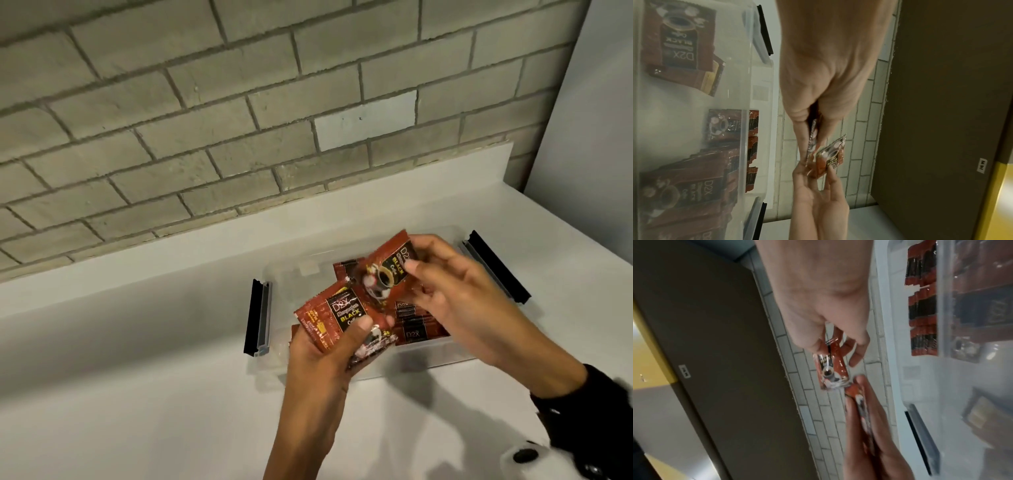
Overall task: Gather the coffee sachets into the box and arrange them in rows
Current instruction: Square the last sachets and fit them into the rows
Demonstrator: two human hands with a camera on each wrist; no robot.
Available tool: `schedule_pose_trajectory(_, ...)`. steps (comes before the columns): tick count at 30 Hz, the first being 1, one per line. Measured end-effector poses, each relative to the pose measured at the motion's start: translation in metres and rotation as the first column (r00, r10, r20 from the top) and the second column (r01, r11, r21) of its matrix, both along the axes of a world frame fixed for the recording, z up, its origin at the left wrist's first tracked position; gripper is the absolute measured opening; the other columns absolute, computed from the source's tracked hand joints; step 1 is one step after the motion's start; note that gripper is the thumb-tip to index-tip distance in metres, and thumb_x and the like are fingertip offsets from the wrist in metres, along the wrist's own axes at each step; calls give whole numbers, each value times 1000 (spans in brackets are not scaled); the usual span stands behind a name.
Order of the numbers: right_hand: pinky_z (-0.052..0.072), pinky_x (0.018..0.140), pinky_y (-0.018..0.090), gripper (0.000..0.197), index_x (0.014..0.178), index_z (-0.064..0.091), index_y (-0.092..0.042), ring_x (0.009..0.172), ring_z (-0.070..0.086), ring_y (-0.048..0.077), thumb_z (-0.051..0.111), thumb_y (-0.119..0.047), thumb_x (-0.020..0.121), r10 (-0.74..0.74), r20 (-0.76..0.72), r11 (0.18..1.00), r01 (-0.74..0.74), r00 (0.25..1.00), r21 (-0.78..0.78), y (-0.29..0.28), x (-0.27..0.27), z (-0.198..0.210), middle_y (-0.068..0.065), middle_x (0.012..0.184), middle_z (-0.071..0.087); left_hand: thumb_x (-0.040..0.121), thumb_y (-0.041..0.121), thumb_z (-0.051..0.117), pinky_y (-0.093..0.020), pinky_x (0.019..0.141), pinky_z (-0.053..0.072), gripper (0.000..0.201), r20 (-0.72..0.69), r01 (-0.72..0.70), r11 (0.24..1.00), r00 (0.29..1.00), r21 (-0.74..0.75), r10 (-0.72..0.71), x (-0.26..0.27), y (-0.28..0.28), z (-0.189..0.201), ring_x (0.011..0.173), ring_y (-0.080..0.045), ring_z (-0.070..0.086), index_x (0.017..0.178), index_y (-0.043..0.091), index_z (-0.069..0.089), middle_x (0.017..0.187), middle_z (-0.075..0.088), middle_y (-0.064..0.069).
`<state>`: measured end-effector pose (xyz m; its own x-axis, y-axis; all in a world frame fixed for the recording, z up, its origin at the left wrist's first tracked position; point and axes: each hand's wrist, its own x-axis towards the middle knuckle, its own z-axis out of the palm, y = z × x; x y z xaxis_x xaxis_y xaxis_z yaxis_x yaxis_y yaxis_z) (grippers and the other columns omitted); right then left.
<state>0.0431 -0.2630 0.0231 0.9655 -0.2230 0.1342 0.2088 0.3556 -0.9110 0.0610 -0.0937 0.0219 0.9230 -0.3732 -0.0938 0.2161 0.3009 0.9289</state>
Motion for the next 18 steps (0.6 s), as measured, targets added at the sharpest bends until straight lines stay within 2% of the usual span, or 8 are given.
schedule_pose_trajectory(1,55,81,29,24,101,71,-23,105,63,19,59,-20,81,35,-5,999,-35,999,-25,-3,0,6,5,108,68,73,4,68,-30,67,59,32,2,-12,1000,1000,11,12,2,3,0,86,-25,72,102,16,64,95,75,-10)
schedule_pose_trajectory(3,55,82,28,32,113,68,-27,110,61,13,52,-17,88,116,-29,955,-120,993,-273,-9,0,15,-1,113,66,67,8,72,-30,64,58,41,18,-29,999,999,28,29,8,7,-1,84,-25,73,106,14,63,94,75,-9)
schedule_pose_trajectory(5,54,82,23,34,120,64,-33,108,59,6,52,-21,90,147,-62,823,-157,987,-546,-10,-1,19,-7,110,61,63,13,73,-29,61,58,43,42,-39,998,998,53,37,13,10,-3,84,-27,72,105,15,64,93,75,-9)
schedule_pose_trajectory(7,55,83,24,35,121,62,-37,109,58,4,55,-29,87,129,-72,749,-144,989,-646,-7,-1,20,-15,111,59,61,17,75,-30,60,58,42,74,-23,997,997,79,17,17,11,-2,84,-27,72,101,19,65,92,75,-8)
schedule_pose_trajectory(9,55,87,28,38,121,59,-39,111,57,3,56,-38,83,80,-69,708,-106,994,-698,-2,0,20,-16,117,58,58,20,76,-30,59,58,42,89,4,997,996,79,-11,19,9,-2,82,-26,73,98,21,65,91,75,-7)
schedule_pose_trajectory(12,53,90,33,37,115,59,-38,106,58,7,55,-47,79,47,-97,662,-104,994,-742,2,-4,16,-7,114,54,65,23,82,-32,65,58,47,78,45,995,996,89,-52,13,5,-3,86,-25,72,108,18,62,96,75,-6)
schedule_pose_trajectory(14,54,88,35,29,111,59,-29,103,62,12,56,-38,84,75,-108,717,-129,991,-685,3,-7,15,-2,112,59,78,24,72,-38,74,58,39,57,69,997,996,36,-71,8,1,-2,94,-24,71,114,15,60,103,73,-7)
schedule_pose_trajectory(18,57,75,26,15,107,52,-15,95,67,14,53,-13,92,85,-114,806,-136,990,-577,-7,-18,19,2,105,67,94,7,47,-43,79,58,22,-52,96,993,994,-65,-100,-4,-1,2,93,-23,70,114,8,57,100,73,-10)
